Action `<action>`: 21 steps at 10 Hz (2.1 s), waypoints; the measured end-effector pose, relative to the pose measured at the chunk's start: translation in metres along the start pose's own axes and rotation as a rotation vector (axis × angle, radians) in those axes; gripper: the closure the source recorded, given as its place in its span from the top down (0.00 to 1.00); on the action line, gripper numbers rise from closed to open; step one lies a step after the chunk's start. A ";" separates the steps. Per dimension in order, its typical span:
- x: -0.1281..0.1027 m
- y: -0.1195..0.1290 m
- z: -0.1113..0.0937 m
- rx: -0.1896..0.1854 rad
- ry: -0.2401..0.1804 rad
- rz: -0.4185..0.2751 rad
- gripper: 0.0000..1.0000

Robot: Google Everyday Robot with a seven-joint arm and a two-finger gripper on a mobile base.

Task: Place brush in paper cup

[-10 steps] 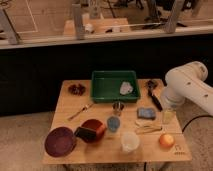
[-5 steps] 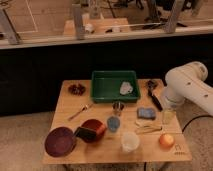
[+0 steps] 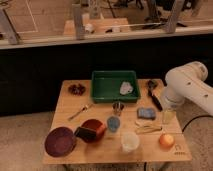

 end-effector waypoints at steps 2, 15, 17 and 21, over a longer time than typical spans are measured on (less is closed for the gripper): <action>0.000 0.000 0.000 0.000 0.000 0.000 0.80; -0.009 -0.063 0.018 0.105 -0.058 0.097 0.80; -0.006 -0.097 0.035 0.118 -0.108 0.165 0.80; -0.006 -0.115 0.044 0.121 -0.139 0.200 0.80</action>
